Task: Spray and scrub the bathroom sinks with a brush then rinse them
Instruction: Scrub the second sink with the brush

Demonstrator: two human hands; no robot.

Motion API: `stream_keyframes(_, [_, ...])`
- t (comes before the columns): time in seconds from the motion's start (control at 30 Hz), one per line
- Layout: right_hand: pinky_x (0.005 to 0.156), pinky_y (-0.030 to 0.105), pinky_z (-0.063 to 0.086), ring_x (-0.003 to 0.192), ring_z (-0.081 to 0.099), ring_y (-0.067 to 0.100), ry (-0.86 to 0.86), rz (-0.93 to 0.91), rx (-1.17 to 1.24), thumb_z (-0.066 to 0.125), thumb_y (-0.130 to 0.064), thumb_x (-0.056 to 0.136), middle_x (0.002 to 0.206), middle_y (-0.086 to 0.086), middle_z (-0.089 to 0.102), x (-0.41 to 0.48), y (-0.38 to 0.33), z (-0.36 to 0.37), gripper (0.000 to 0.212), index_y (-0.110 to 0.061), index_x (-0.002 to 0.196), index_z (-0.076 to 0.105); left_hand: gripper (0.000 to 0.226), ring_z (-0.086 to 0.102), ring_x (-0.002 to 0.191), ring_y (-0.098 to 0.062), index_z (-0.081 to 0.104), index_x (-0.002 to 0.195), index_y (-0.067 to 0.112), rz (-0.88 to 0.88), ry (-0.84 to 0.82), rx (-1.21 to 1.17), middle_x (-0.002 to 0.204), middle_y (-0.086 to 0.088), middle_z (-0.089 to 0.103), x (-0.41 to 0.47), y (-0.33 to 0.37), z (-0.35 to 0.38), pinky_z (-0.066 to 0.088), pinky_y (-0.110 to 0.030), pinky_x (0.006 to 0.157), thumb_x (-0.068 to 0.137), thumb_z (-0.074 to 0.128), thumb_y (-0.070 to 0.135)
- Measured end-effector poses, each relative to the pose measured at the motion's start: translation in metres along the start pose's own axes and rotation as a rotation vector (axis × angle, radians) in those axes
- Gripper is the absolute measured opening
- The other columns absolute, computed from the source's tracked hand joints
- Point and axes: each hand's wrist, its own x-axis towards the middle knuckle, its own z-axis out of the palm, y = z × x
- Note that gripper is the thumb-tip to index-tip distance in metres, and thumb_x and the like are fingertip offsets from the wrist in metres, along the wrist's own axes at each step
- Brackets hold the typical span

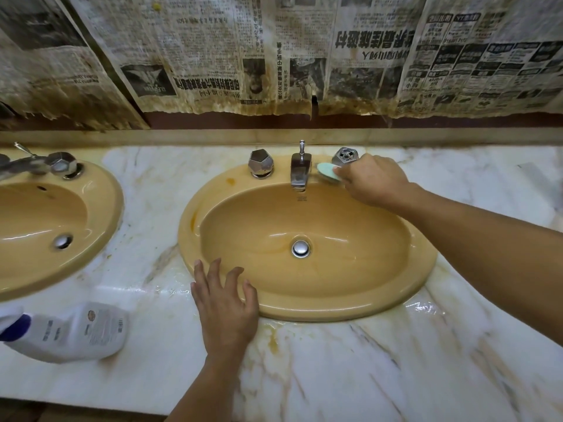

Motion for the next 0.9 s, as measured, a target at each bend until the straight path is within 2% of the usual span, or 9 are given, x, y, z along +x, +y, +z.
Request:
stream_keyframes(0.1, [0.065,0.034,0.040,0.081,0.058,0.031,-0.034,0.037,-0.021,0.045,-0.025,0.103,0.089,0.006,0.050,0.003,-0.009,0.015,0.033,-0.029,0.132,0.060,0.044,0.008,0.158,-0.028,0.070,0.121,0.022,-0.004,-0.001,-0.002,0.153,-0.005,0.042,0.000,0.000,0.000,0.019,-0.058,0.124,0.095,0.038,0.038])
stream_keyframes(0.23, [0.066,0.035,0.042,0.077,0.051,0.029,-0.043,0.168,0.087,0.051,-0.017,0.097,0.083,0.005,0.043,0.001,-0.020,0.028,0.026,-0.017,0.118,0.067,0.043,0.009,0.158,-0.030,0.070,0.121,0.022,-0.003,0.008,0.002,0.153,-0.006,0.042,0.001,0.000,0.001,0.020,-0.059,0.123,0.095,0.039,0.038])
stream_keyframes(0.37, [0.069,0.035,0.043,0.080,0.049,0.029,-0.025,0.250,0.198,0.050,-0.018,0.098,0.088,0.007,0.048,0.013,-0.027,0.030,0.027,-0.018,0.119,0.068,0.044,0.011,0.157,-0.031,0.071,0.120,0.021,0.005,0.015,0.010,0.152,-0.007,0.043,0.001,0.000,0.001,0.021,-0.059,0.123,0.095,0.039,0.038])
stream_keyframes(0.53, [0.073,0.035,0.041,0.087,0.051,0.029,0.010,0.368,0.397,0.046,-0.029,0.102,0.104,0.010,0.057,0.037,-0.033,0.030,0.032,-0.024,0.124,0.069,0.044,0.010,0.158,-0.030,0.070,0.121,0.022,0.000,0.020,-0.002,0.152,-0.005,0.044,0.001,-0.001,0.001,0.021,-0.059,0.123,0.095,0.039,0.039])
stream_keyframes(0.63, [0.080,0.037,0.045,0.107,0.059,0.035,0.002,0.369,0.433,0.052,-0.028,0.099,0.123,0.014,0.062,0.023,-0.030,0.031,0.038,-0.034,0.133,0.066,0.043,0.010,0.158,-0.030,0.070,0.120,0.023,-0.001,0.016,-0.004,0.153,-0.005,0.044,0.001,-0.001,0.000,0.021,-0.058,0.123,0.095,0.039,0.039])
stream_keyframes(0.73, [0.088,0.040,0.049,0.113,0.059,0.037,-0.006,0.388,0.496,0.056,-0.030,0.098,0.128,0.016,0.062,0.012,-0.029,0.033,0.040,-0.031,0.137,0.063,0.044,0.010,0.158,-0.030,0.070,0.120,0.023,-0.001,0.011,0.002,0.153,-0.005,0.044,0.002,0.000,0.000,0.021,-0.059,0.123,0.095,0.039,0.039])
stream_keyframes(0.77, [0.086,0.040,0.050,0.109,0.061,0.035,-0.004,0.401,0.567,0.056,-0.029,0.099,0.126,0.016,0.063,0.010,-0.031,0.033,0.040,-0.026,0.139,0.062,0.044,0.010,0.158,-0.030,0.070,0.121,0.023,0.000,0.009,0.006,0.153,-0.005,0.044,0.002,0.000,0.000,0.021,-0.059,0.123,0.095,0.039,0.039])
stream_keyframes(0.83, [0.065,0.037,0.052,0.081,0.061,0.028,-0.003,0.464,0.927,0.049,-0.022,0.102,0.107,0.013,0.067,0.009,-0.036,0.035,0.034,-0.013,0.132,0.062,0.044,0.010,0.158,-0.030,0.071,0.120,0.023,0.001,0.006,0.011,0.153,-0.005,0.044,0.002,0.000,0.000,0.021,-0.059,0.123,0.095,0.038,0.039])
stream_keyframes(0.9, [0.046,0.029,0.041,0.059,0.049,0.020,-0.007,0.570,1.308,0.043,-0.013,0.104,0.090,0.009,0.067,0.006,-0.043,0.042,0.028,-0.007,0.126,0.060,0.045,0.011,0.157,-0.031,0.071,0.120,0.023,-0.001,0.007,0.015,0.152,-0.006,0.045,0.003,0.000,0.000,0.023,-0.060,0.122,0.095,0.038,0.039])
